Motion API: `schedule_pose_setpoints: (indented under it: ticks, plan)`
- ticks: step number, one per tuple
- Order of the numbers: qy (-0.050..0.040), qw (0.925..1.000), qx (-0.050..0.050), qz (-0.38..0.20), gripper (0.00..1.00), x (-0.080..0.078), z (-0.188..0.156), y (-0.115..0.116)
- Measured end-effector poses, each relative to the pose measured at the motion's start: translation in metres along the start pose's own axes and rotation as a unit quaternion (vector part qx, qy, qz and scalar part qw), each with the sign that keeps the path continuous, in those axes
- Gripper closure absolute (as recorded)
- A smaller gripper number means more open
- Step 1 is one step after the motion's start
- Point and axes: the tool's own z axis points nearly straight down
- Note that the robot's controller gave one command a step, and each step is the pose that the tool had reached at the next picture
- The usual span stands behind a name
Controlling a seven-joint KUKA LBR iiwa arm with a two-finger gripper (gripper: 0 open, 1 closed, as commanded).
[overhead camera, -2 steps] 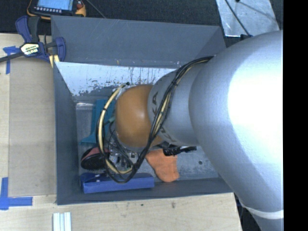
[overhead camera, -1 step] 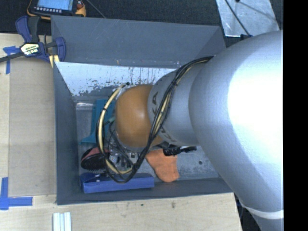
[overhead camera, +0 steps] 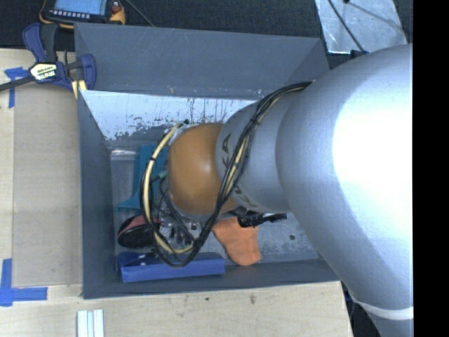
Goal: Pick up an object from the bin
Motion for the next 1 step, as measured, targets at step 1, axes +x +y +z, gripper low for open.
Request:
schedule_pose_setpoints:
  ticks: [1]
  plan:
    - [0.0009,1.0,0.001,0.0,1.0,0.0014,-0.0077,-0.0008]
